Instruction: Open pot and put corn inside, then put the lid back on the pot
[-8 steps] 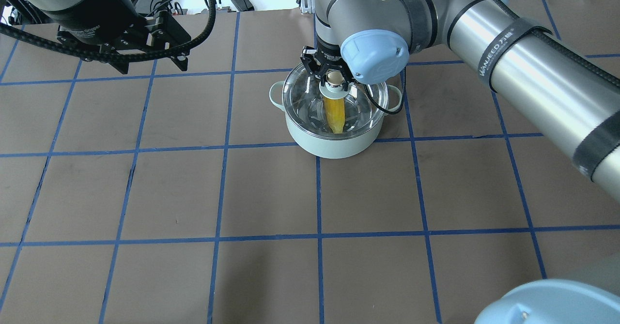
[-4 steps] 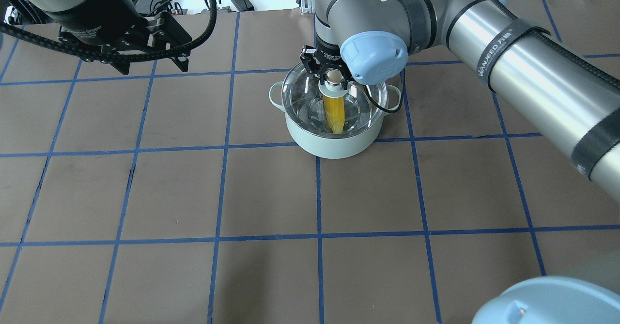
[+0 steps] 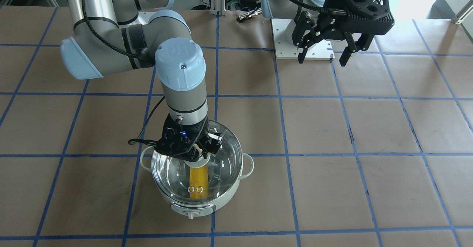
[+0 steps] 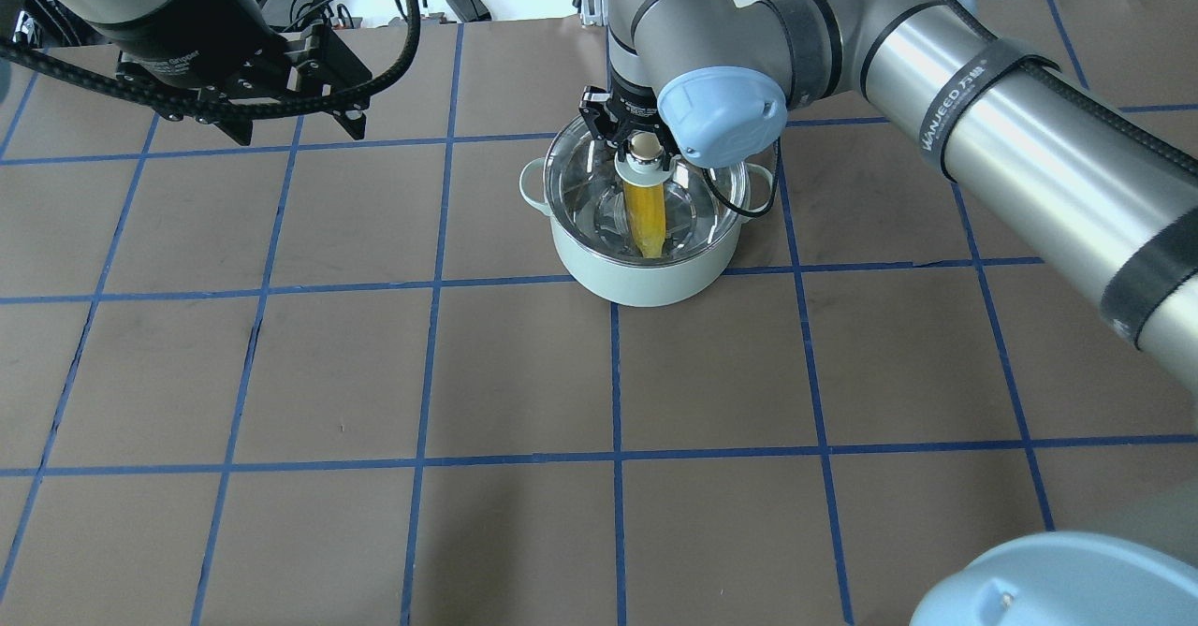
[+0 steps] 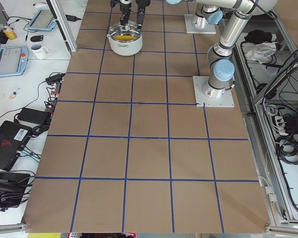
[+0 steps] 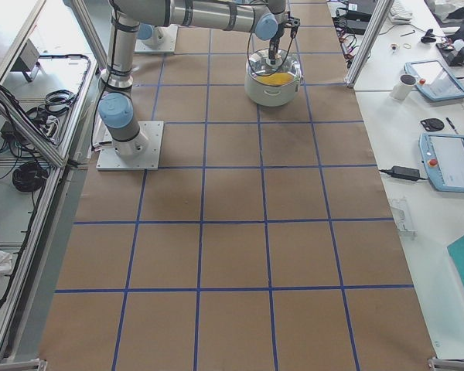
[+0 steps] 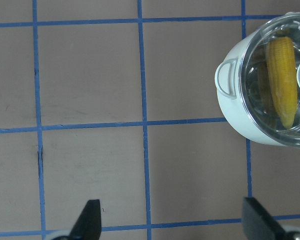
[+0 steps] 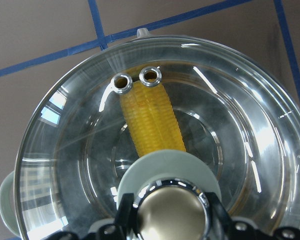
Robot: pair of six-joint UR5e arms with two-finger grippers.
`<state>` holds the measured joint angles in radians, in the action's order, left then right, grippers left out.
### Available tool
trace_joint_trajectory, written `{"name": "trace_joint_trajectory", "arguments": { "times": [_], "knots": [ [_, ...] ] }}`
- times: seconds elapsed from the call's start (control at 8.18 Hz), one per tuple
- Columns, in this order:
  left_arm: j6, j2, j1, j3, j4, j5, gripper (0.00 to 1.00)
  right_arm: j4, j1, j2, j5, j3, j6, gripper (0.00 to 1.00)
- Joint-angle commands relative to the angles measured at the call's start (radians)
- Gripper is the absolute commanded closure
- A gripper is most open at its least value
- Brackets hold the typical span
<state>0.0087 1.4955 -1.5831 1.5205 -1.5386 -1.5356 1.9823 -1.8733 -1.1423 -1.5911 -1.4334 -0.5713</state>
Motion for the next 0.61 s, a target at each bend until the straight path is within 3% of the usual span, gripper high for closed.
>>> {"name": "trace_joint_trajectory", "arguments": {
  "times": [0.0,0.37,0.49],
  "knots": [
    [0.001,0.002,0.0,0.0,0.0,0.0,0.0,0.033,0.0,-0.002,-0.007,-0.031,0.018,1.0],
    [0.001,0.002,0.0,0.003,0.0,0.0,0.0,0.035,0.0,-0.001,-0.012,-0.032,0.034,1.0],
    [-0.001,0.002,0.0,0.001,0.0,0.0,0.0,0.035,0.0,-0.001,-0.013,-0.032,0.034,0.85]
  ]
}}
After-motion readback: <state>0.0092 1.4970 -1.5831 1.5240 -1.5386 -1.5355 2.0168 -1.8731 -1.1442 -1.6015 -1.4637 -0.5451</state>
